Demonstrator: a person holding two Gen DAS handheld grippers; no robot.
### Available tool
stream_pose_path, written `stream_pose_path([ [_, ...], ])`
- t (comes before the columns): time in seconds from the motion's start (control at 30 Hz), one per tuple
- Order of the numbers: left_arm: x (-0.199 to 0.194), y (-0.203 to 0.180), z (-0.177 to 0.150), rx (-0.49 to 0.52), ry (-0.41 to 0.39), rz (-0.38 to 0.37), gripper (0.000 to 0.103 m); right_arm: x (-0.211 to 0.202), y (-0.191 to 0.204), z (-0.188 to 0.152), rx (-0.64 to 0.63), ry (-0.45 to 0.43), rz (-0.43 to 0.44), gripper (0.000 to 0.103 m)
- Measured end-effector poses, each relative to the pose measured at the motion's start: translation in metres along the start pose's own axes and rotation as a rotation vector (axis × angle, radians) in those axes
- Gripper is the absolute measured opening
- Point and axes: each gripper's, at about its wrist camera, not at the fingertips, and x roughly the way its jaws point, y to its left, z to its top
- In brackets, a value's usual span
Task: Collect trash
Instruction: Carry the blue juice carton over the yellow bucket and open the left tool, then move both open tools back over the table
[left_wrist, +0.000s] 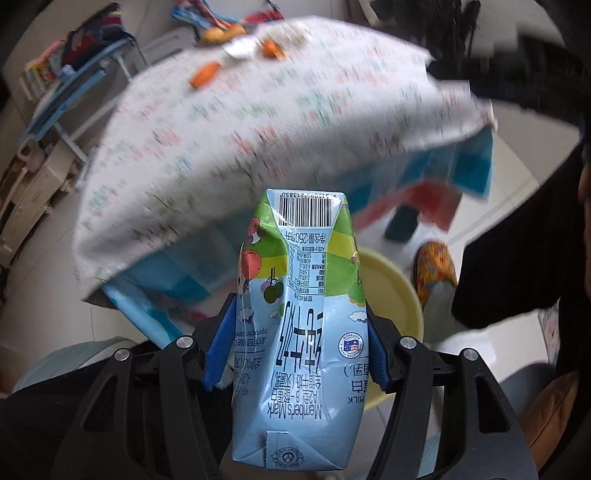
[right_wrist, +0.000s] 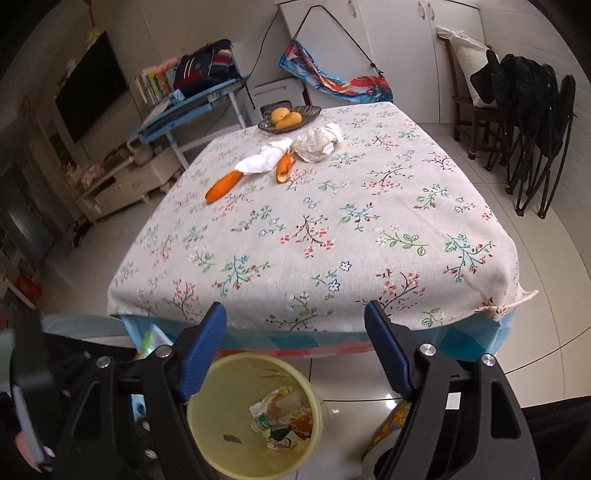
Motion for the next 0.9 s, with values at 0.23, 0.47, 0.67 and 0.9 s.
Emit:
stream_pose_path([
  [0.23, 0.027, -0.014, -0.01, 0.087, 0.137, 0.014, 0.059, -0.003, -0.001, -0.001, 0.006, -0.011, 0.015, 0.076],
  [0.47, 0.029, -0.016, -0.013, 0.106, 0.157, 0.044, 0.073, -0.004, -0.004, 0.0, 0.023, -0.017, 0.021, 0.077],
  [0.67, 0.014, -0.008, -0.006, 0.069, 0.078, 0.082, 0.073, -0.006, -0.004, 0.0, 0.03, -0.025, 0.028, 0.077],
  [0.9, -0.044, 0.038, 0.017, -0.13, -0.221, 0.129, 0.074, -0.004, -0.002, 0.005, 0.043, -0.027, 0.049, 0.077],
])
